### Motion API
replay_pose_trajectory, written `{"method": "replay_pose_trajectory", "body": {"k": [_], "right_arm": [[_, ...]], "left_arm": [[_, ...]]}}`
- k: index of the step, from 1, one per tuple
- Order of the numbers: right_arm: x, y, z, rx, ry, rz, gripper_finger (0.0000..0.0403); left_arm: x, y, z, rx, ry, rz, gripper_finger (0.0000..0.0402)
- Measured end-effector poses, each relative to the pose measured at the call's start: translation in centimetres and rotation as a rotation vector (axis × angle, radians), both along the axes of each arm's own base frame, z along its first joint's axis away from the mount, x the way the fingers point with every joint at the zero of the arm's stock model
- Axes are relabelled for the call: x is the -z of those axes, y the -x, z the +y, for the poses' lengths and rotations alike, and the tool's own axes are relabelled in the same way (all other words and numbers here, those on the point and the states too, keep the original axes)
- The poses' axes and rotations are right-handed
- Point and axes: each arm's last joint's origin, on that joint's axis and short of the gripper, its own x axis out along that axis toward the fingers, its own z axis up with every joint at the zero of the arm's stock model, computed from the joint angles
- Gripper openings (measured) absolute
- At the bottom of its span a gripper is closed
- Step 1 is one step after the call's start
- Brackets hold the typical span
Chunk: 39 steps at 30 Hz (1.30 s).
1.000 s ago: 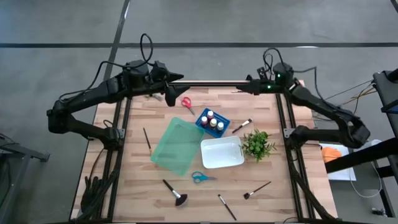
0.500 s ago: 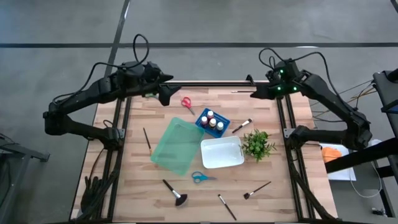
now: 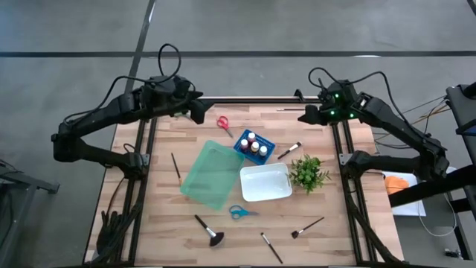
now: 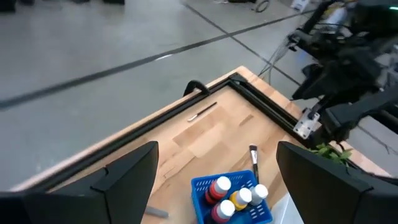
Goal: Pick & Place Paint Supplies
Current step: Put the black foundation brush into the green bin
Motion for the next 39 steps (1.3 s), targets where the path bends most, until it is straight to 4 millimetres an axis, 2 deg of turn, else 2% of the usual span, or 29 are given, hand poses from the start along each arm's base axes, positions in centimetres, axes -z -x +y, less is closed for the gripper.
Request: {"method": "replay_pose_trajectory", "body": {"k": [6,10,15,19,25,31,39], "right_arm": [[0.1,-0.2,-0.3,0.01,0.052,-0.002,0.0246],[1.2,-0.5,-0.6,0.045,0.021,0.042,0.0246],[4.4,-0.9,-1.4,0.117,-0.138,0.143,0.0246],[8.6,-0.6,-2.0,0.194,-0.297,0.361,0.0246],[13.1,-0.8,-2.4,0.218,-0.37,0.51,0.0246],[15.2,-1.7,-3.3,0.269,-0.388,0.5,0.0246],[16.6,-2.8,-4.2,0.293,-0.431,0.473,0.0246]], "left_arm": [[1.3,-0.6,0.2,-0.016,0.047,-0.028,0.0337],[1.1,-1.0,0.2,0.011,0.043,-0.092,0.0337],[0.1,-1.3,0.3,0.013,0.012,-0.191,0.0337],[-0.4,-1.4,0.4,0.015,-0.008,-0.244,0.0337],[-0.6,-1.5,0.4,0.016,-0.014,-0.262,0.0337],[-0.5,-1.5,0.4,0.016,-0.014,-0.26,0.0337],[-0.5,-1.5,0.4,0.024,-0.013,-0.258,0.0337]]}}
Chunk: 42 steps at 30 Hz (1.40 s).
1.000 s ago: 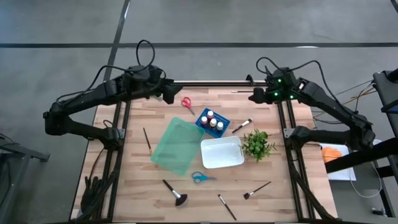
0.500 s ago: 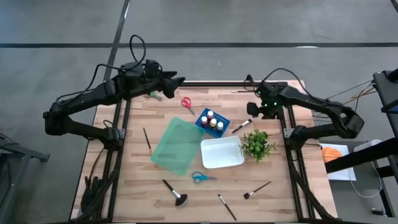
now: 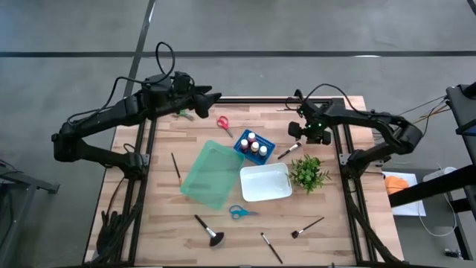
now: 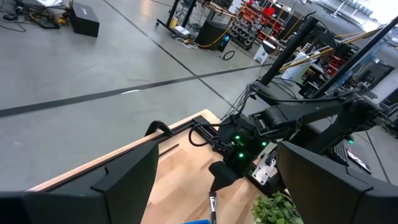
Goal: Pick & Place Paint Supplies
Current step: Put the black foundation brush into the green bin
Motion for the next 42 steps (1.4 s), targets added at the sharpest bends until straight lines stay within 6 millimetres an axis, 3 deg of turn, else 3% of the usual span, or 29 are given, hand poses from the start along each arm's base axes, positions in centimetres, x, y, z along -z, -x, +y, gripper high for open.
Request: {"method": "replay_pose_trajectory", "body": {"k": [11,21,26,42], "right_arm": [[0.8,-0.3,-0.1,0.005,-0.024,-0.016,0.0241],[0.8,-0.3,-0.1,0.018,-0.022,-0.015,0.0145],[1.0,-0.2,-0.1,0.02,-0.015,-0.02,0.0115],[2.5,-0.3,1.0,0.045,-0.013,-0.046,0.0111]], "left_arm": [[0.1,0.0,0.0,0.002,-0.006,0.011,0.0337],[0.1,0.0,0.0,0.008,-0.031,0.025,0.0337],[0.1,0.0,0.0,0.008,-0.03,0.024,0.0337],[0.1,0.0,0.0,0.008,-0.027,0.023,0.0337]]}}
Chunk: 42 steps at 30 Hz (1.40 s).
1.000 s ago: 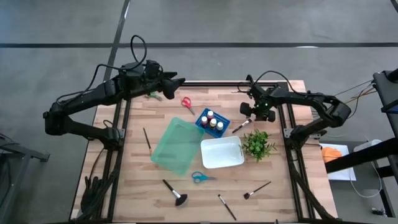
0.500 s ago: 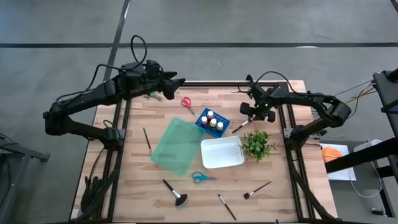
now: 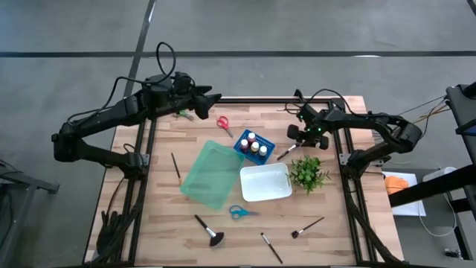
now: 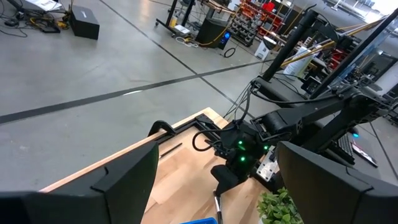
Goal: Pick & Place Paint Supplies
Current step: Put the black foundation brush into the green bin
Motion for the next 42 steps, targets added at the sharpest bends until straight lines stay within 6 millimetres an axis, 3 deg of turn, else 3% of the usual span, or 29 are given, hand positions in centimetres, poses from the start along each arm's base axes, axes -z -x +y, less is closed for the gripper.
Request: {"method": "replay_pose_trajectory", "body": {"k": [15,18,22,26,31,42], "right_arm": [[1.4,0.2,0.2,0.041,0.064,-0.073,0.0107],[1.8,0.4,0.3,0.051,0.079,-0.096,0.0082],[2.1,0.5,0.3,0.053,0.096,-0.101,0.002],[1.8,0.5,0.3,0.057,0.126,-0.098,0.0011],[-0.2,1.2,0.4,0.102,0.269,-0.085,0.0008],[-8.2,2.6,1.1,0.134,0.566,-0.222,0.0008]], "left_arm": [[0.0,0.0,0.0,0.0,0.011,-0.006,0.0337],[0.0,0.0,0.0,0.001,0.011,-0.006,0.0337],[0.0,0.0,0.0,0.001,0.011,-0.006,0.0337],[0.0,0.0,0.0,0.002,0.011,-0.006,0.0337],[0.0,0.0,0.0,0.002,0.01,-0.005,0.0337],[0.0,0.0,0.0,0.012,-0.022,0.012,0.0337]]}}
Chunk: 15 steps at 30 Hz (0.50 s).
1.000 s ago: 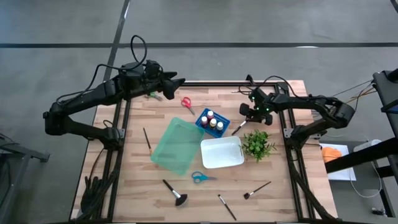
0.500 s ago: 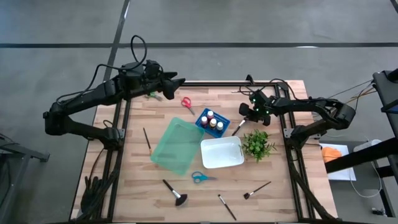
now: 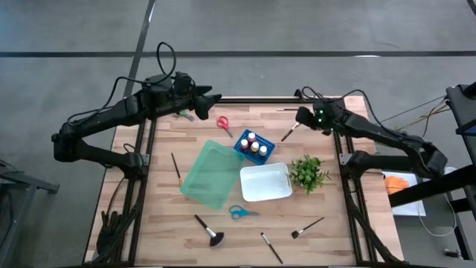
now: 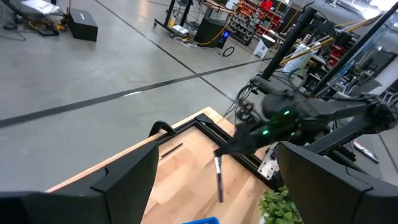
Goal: Pick & Place Paint Supplies
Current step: Put the black foundation brush into the green bin
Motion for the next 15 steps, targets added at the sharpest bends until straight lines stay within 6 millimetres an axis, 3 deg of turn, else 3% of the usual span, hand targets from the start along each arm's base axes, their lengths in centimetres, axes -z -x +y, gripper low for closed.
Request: {"method": "replay_pose_trajectory", "body": {"k": [8,15], "right_arm": [[-6.9,0.8,0.5,-0.049,0.181,-0.008,0.0007],[-11.0,-1.8,1.6,-0.236,0.21,-0.124,0.0007]], "left_arm": [[0.0,0.0,0.0,-0.004,-0.008,0.004,0.0337],[0.0,0.1,0.2,-0.034,-0.052,0.026,0.0337]]}}
